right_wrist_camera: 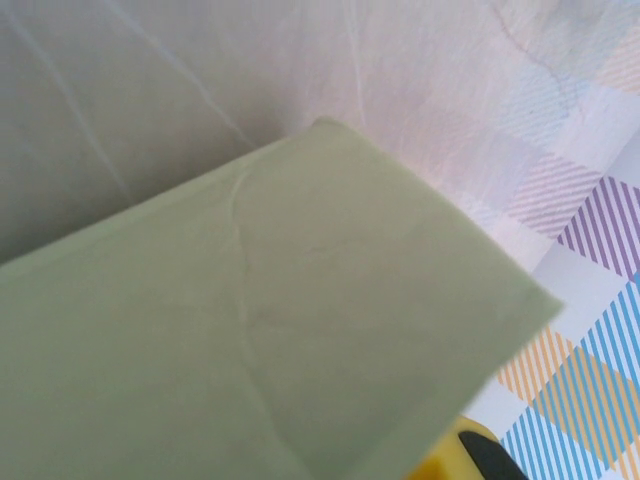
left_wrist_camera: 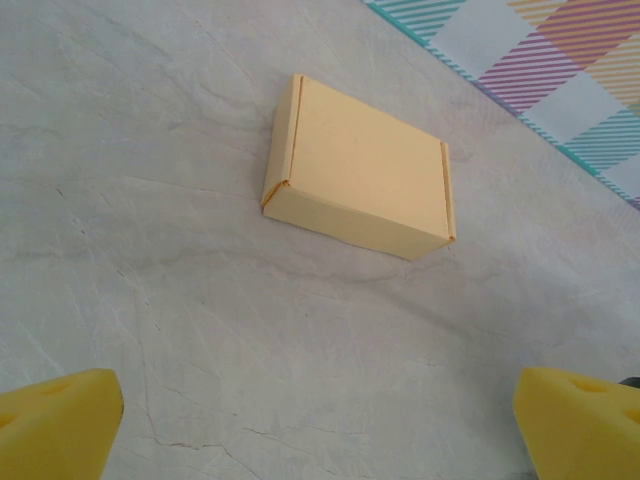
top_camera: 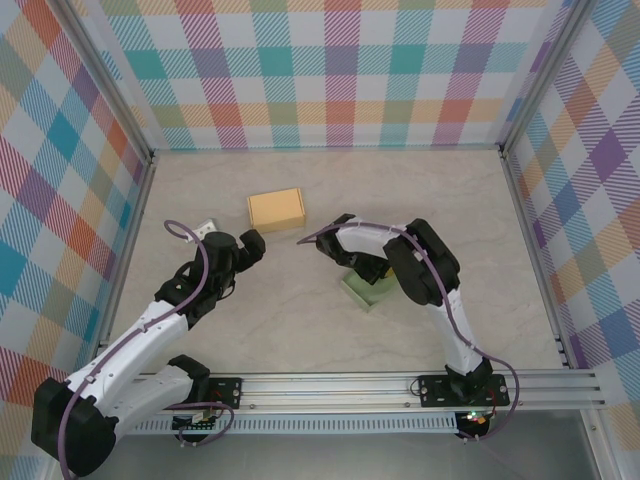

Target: Fold the paper box

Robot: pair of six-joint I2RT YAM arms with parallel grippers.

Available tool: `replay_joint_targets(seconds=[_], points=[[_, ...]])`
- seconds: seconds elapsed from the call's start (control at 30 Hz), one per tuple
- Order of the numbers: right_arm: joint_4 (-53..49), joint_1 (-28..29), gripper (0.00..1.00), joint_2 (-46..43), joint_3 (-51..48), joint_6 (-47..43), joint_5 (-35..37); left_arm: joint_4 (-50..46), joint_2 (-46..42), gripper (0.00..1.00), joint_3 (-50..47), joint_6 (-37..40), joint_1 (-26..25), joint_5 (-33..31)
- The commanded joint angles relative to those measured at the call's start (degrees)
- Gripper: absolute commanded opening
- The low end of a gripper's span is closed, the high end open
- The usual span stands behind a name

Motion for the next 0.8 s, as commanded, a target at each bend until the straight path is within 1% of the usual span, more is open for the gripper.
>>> replay_joint_targets(seconds=[0.0, 0.2, 0.33, 0.43, 0.57, 0.7, 0.77], points=[[23.1, 0.2, 0.0, 3.9, -3.5, 3.0, -6.3, -0.1, 0.0, 1.0, 0.8, 0.5, 0.9, -0.8], [22.1, 0.4, 0.0, 3.6, -3.3, 2.8, -6.3, -0.2, -0.2, 1.0, 0.7, 0.4, 0.9, -0.6], [21.7, 0.5, 0.13, 1.5, -3.7, 2.8, -6.2, -0.1, -0.2, 1.0, 0.7, 0.3, 0.9, -0.4], [21.1, 0.5, 0.27, -0.2, -3.7, 2.7, -6.2, 0.0, 0.0, 1.0, 0.7, 0.3, 0.9, 0.0], [19.1, 0.5, 0.41, -2.1, -2.9, 2.6, -6.3, -0.1, 0.1, 1.0, 0.8, 0.3, 0.9, 0.3], [16.8, 0.7, 0.49, -3.6, -2.3, 2.6, -6.3, -0.2, 0.0, 1.0, 0.7, 0.4, 0.9, 0.2], [15.3, 0.7, 0.52, -4.4, -2.0, 2.5, -6.2, -0.1, 0.1, 1.0, 0.5, 0.3, 0.9, 0.2]])
